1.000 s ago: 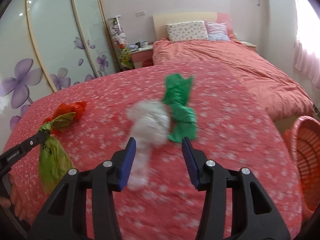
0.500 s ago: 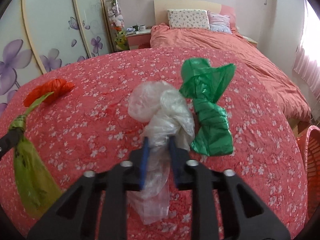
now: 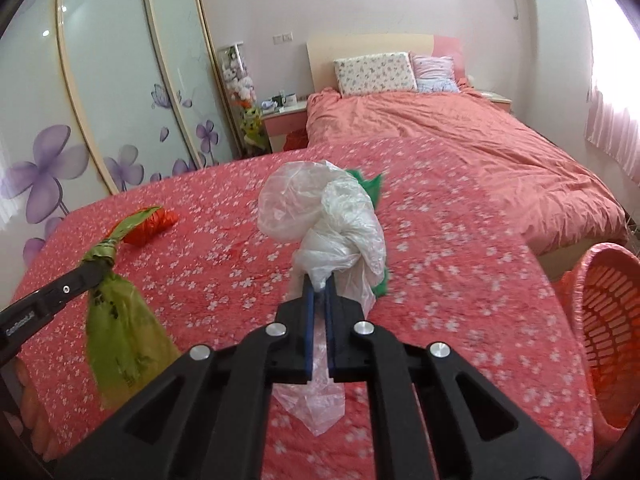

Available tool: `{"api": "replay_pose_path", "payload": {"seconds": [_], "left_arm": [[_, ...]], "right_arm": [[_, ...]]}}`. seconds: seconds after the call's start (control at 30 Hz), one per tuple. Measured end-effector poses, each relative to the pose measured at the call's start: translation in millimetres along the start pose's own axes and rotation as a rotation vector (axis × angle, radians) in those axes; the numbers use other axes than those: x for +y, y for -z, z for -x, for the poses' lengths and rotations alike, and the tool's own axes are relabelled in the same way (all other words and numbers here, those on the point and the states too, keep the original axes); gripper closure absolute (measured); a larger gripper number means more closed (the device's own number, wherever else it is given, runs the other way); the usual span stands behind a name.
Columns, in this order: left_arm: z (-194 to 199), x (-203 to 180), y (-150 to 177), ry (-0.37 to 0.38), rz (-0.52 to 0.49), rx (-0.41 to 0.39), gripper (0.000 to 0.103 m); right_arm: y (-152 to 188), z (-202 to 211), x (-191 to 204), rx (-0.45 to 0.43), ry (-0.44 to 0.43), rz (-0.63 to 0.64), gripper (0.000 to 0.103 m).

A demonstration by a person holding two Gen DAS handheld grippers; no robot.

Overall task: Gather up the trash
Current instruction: 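Grasp the yellow-green bag with the left tool while the right tool grasps the white bag, then carry both bags over the orange basket and open both tools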

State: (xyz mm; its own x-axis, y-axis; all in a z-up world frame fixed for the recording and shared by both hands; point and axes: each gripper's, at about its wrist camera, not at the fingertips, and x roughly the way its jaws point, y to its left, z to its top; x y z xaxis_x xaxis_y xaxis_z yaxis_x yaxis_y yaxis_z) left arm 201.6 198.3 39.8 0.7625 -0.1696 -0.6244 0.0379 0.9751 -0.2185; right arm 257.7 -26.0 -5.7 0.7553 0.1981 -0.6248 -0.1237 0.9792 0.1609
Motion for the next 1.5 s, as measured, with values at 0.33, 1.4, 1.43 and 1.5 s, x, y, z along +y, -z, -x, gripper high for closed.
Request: {"api": "replay_pose_path", "payload": {"seconds": [0.33, 1.4, 1.43, 1.5], "left_arm": [[5, -49, -1, 0.063, -0.062, -0.015, 0.092], [-38, -228, 33, 0.313, -0.274, 0.077, 0.092], [-39, -235, 35, 0.322, -0.28, 0.081, 0.092], [-41, -245, 38, 0.336, -0.29, 0.085, 0.092]], "right_arm": [[3, 51, -35, -0.083, 0.013, -0.047, 0.097], [52, 117, -196, -0.125, 0.384, -0.221, 0.097], [53, 118, -201, -0.125, 0.389, -0.226, 0.097], [56, 119, -211, -0.125, 0.398, -0.24, 0.097]]}}
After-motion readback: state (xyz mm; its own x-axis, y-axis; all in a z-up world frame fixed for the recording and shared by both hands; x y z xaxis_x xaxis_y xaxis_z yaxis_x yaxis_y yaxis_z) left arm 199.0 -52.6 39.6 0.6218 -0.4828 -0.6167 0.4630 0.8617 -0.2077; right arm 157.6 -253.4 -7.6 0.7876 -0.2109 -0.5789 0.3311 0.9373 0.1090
